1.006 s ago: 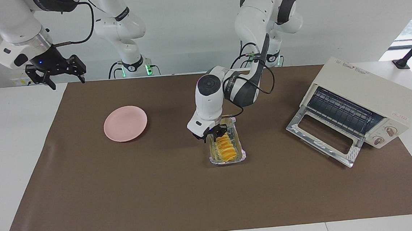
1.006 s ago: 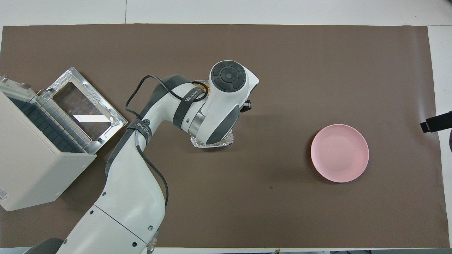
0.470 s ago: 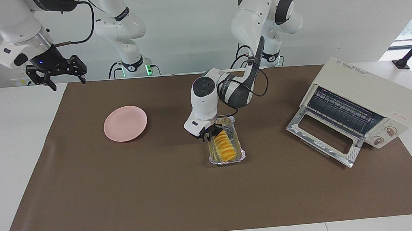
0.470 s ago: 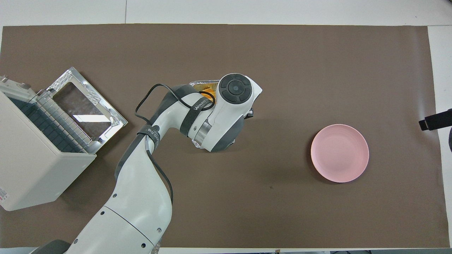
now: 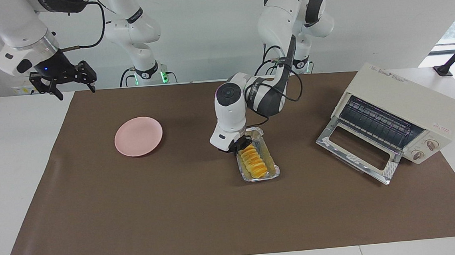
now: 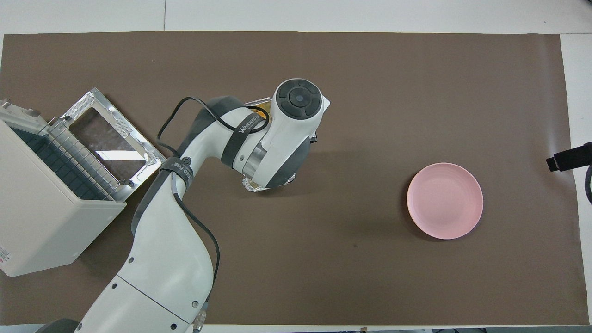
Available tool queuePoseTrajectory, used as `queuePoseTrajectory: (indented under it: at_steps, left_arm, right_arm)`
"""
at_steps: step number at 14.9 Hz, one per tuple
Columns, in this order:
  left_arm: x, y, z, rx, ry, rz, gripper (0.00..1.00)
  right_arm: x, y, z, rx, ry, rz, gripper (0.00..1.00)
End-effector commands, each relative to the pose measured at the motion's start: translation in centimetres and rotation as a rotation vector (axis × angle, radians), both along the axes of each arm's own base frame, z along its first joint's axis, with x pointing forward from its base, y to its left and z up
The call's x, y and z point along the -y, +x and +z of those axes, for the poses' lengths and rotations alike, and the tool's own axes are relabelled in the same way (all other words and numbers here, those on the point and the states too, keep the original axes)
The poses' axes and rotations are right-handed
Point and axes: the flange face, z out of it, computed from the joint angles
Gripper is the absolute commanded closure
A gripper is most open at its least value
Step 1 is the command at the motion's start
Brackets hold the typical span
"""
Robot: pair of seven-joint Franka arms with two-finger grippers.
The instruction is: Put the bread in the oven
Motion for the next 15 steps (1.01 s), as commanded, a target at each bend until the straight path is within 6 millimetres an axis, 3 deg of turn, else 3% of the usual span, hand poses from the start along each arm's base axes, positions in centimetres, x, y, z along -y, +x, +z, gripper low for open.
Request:
queuePoseTrajectory:
  at_steps: [1,3,6,10,15]
  left_arm:
    - [-4.6,2.7,6.9,0.013,0.036,0.104,1.0]
    - [-9.7,5.3,8.2,0.022,0.058,0.193,1.0]
    - [-19.1,9.4,8.9,0.05,0.097,0.354,1.0]
    - [-30.9,11.1,8.9,-0.027,0.189,0.514,1.0]
    - [-37.1,9.0,6.7,-0.139,0.242,0.556,1.0]
  right_arm:
    - [-0.2,-0.6,-0.1,0.004,0.017,0.015,0.0]
    - [-0.2,-0.6,-0.1,0.004,0.017,0.015,0.0]
    - [-0.2,-0.6,-0.1,0.004,0.017,0.015,0.0]
    - [-0.2,-0.6,-0.1,0.004,0.017,0.015,0.0]
    - [-0.2,-0.6,-0.1,0.004,0.017,0.015,0.0]
